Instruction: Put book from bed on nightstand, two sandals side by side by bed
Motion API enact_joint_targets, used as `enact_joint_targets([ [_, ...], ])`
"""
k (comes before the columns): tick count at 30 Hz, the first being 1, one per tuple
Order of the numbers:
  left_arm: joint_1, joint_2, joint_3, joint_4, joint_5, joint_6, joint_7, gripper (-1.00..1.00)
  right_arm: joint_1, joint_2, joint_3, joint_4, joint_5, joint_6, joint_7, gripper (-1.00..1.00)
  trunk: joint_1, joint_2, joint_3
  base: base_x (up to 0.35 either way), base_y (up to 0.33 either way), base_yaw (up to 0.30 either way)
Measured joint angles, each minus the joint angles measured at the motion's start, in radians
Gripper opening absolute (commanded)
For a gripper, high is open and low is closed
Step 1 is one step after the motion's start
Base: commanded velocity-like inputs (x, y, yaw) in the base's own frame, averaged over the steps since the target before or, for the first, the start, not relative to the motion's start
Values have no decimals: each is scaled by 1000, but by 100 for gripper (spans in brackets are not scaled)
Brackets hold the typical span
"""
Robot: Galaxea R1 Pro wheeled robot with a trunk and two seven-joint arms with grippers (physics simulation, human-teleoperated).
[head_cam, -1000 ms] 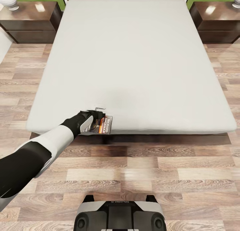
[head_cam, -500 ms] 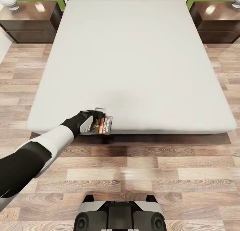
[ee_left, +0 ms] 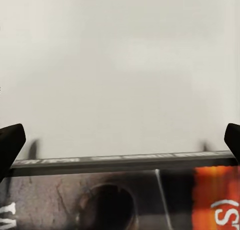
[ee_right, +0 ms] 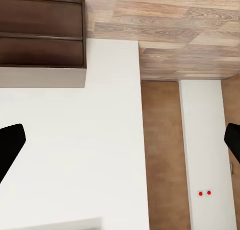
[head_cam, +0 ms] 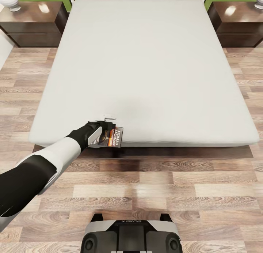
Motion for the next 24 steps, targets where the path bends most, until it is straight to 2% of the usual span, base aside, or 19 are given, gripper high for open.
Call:
enact_joint_targets([
  [24, 0, 1, 0, -4, 0, 0, 3, 100, 0, 0, 0, 0, 0, -1, 0, 100, 0, 0, 0, -22, 0, 0],
])
